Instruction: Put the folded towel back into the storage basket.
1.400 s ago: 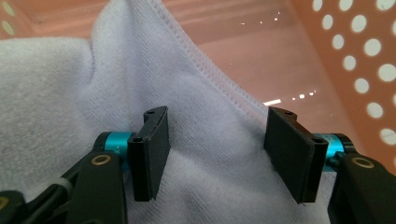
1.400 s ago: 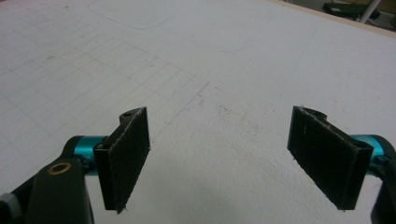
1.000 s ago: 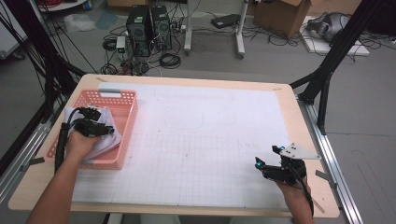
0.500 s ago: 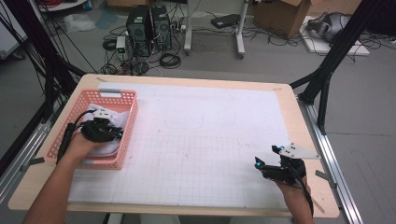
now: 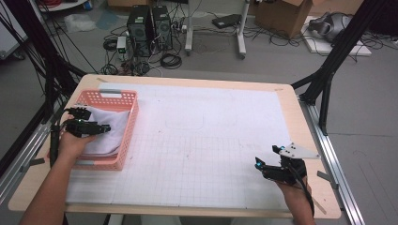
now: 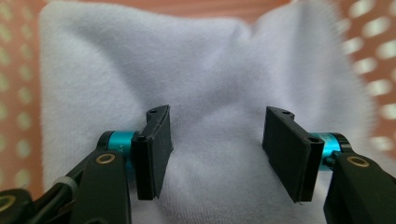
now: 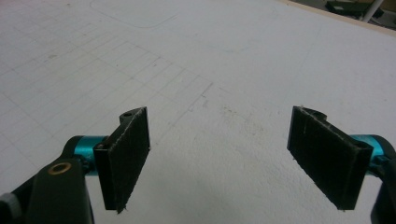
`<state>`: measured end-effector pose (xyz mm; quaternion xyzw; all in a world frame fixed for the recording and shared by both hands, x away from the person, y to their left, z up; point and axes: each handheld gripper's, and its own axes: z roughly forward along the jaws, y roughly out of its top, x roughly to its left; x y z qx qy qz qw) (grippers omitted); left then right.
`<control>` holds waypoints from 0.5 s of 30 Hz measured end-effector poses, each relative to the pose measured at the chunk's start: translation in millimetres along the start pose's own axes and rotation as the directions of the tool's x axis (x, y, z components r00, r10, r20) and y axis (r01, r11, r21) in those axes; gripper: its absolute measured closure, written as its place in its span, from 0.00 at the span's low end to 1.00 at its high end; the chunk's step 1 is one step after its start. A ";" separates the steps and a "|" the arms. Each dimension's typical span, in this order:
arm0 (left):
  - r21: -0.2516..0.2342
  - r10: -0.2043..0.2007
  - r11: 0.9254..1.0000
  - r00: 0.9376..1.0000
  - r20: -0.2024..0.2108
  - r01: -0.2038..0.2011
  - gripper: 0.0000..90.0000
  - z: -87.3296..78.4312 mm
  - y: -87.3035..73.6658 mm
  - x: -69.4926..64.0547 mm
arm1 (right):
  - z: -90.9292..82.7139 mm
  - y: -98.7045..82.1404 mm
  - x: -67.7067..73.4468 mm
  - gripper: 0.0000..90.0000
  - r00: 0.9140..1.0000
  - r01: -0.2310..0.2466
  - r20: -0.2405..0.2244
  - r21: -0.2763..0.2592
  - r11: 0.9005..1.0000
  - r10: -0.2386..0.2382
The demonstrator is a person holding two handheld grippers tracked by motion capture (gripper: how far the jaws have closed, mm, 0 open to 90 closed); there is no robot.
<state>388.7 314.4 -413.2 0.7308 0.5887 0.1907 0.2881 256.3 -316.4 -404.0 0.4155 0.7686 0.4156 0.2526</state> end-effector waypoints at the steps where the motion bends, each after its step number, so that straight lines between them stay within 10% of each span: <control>1: 0.000 0.000 1.000 1.000 0.000 0.000 0.49 0.0 0.0 0.0 | 0.0 0.0 0.0 0.22 1.000 0.000 0.000 0.000 1.000 0.000; 4: -0.009 -0.042 0.999 0.998 -0.038 0.042 0.49 0.7 1.4 -0.2 | -0.3 0.0 -0.1 0.22 1.000 -0.002 0.000 0.003 1.000 0.002; 9: -0.126 -0.050 0.991 0.999 0.020 0.052 0.41 -11.8 2.0 1.0 | -2.4 -0.9 -2.2 0.22 1.000 0.000 0.004 -0.002 1.000 0.000; 11: -0.256 -0.086 0.961 0.994 0.071 0.101 0.38 -28.2 1.0 2.5 | -3.3 -0.9 -3.2 0.22 1.000 -0.001 0.006 -0.008 1.000 0.002; 15: -0.342 -0.076 0.933 0.990 0.116 0.112 0.29 -43.4 -0.4 1.2 | -3.7 -1.4 -5.9 0.22 1.000 -0.011 0.003 -0.022 1.000 0.011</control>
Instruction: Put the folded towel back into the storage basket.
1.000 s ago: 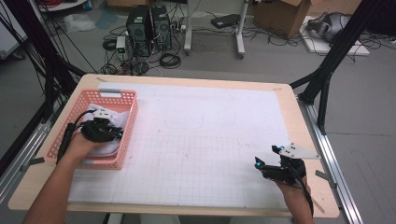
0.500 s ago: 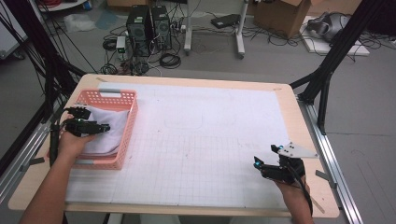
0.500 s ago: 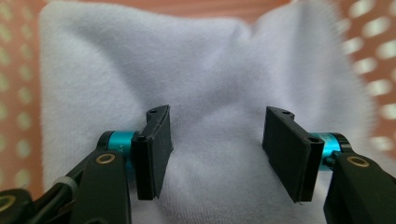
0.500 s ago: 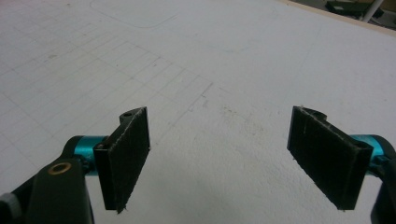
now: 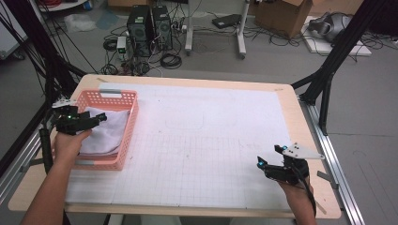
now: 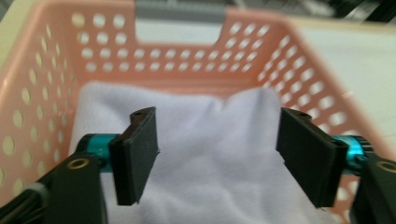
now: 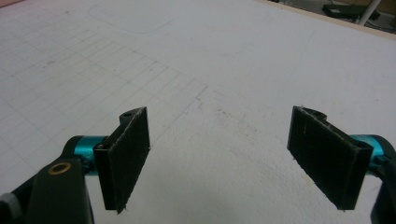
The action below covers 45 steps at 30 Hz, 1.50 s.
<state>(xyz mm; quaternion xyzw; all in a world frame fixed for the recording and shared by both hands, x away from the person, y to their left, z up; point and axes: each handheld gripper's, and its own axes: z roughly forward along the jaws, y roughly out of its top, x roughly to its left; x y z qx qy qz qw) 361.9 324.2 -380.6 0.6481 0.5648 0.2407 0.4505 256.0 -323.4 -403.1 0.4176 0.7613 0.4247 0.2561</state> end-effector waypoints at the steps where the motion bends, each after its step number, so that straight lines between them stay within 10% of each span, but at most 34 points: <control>1: -0.068 0.008 0.998 0.999 0.032 -0.006 0.29 -10.2 2.0 -3.9 | 0.4 -0.4 -0.2 0.22 1.000 -0.006 -0.003 0.003 1.000 0.006; 6: -0.172 0.033 0.985 0.996 0.085 -0.018 0.24 -27.0 3.7 -15.0 | 1.9 -1.0 -0.2 0.22 1.000 -0.005 -0.015 0.002 1.000 0.005; 9: -0.264 0.066 0.964 0.988 0.143 -0.026 0.24 -41.6 3.6 -31.6 | 1.3 -1.6 0.9 0.22 1.000 -0.003 -0.028 -0.003 1.000 0.003; 14: -0.296 0.111 0.954 0.974 0.197 -0.049 0.24 -52.0 0.5 -55.2 | 0.6 -4.5 1.0 0.22 0.999 -0.006 -0.037 -0.003 1.000 0.006; 22: -0.325 0.220 0.939 0.925 0.311 -0.114 0.24 -52.7 -8.3 -110.1 | -1.8 -11.2 0.6 0.22 0.999 -0.008 -0.044 -0.006 1.000 0.008; 33: -0.404 0.348 0.896 0.856 0.383 -0.183 0.25 -48.2 -27.0 -164.2 | -1.9 -12.3 5.7 0.22 0.999 0.009 -0.050 -0.022 1.000 -0.010; 45: -0.362 0.360 0.908 0.834 0.418 -0.211 0.25 -26.5 -52.6 -191.9 | -3.1 -20.5 2.8 0.22 0.999 -0.005 -0.049 -0.023 1.000 0.004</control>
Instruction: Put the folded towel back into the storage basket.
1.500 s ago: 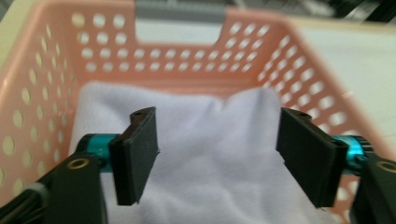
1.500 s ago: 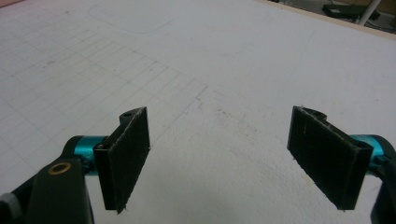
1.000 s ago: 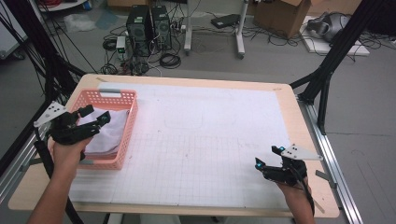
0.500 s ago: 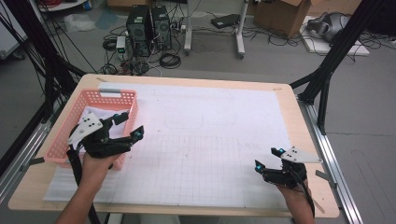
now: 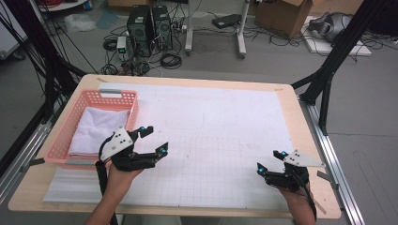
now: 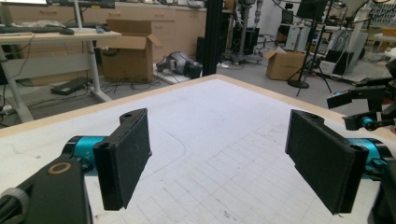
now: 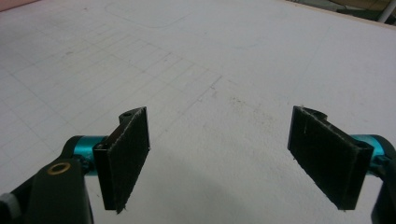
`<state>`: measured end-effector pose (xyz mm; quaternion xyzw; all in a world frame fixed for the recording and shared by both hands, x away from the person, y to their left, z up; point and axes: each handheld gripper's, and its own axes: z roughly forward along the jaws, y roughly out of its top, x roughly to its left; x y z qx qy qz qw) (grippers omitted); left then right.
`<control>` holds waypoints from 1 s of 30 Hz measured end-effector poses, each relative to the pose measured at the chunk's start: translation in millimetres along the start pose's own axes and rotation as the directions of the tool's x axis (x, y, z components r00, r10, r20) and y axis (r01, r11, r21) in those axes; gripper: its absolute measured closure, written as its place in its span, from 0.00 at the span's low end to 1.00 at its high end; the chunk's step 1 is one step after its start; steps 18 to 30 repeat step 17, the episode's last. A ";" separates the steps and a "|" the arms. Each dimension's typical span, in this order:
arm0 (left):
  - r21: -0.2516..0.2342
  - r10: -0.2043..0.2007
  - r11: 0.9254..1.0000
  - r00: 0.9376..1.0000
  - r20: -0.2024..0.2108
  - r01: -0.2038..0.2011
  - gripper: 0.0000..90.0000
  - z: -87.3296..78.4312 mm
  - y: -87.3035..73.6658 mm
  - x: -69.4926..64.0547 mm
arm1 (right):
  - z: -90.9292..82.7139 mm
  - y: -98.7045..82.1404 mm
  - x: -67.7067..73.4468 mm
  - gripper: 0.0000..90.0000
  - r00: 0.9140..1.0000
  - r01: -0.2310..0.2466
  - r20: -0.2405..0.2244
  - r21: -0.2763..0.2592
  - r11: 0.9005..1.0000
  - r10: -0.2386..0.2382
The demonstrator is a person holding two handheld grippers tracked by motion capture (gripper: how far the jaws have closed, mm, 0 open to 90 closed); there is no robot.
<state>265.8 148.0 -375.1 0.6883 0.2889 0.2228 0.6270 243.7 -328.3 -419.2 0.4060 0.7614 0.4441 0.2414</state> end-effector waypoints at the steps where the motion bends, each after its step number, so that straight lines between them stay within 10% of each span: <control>1: 0.005 -0.002 1.000 1.000 0.002 0.002 0.25 1.6 -1.5 -0.4 | 0.0 -0.6 -0.8 0.22 1.000 -0.001 0.003 -0.002 1.000 0.001; 30: 0.039 -0.026 0.999 1.000 0.014 0.025 0.25 15.8 -11.1 -0.2 | 2.1 0.7 -3.1 0.22 1.000 -0.002 0.001 -0.003 1.000 0.002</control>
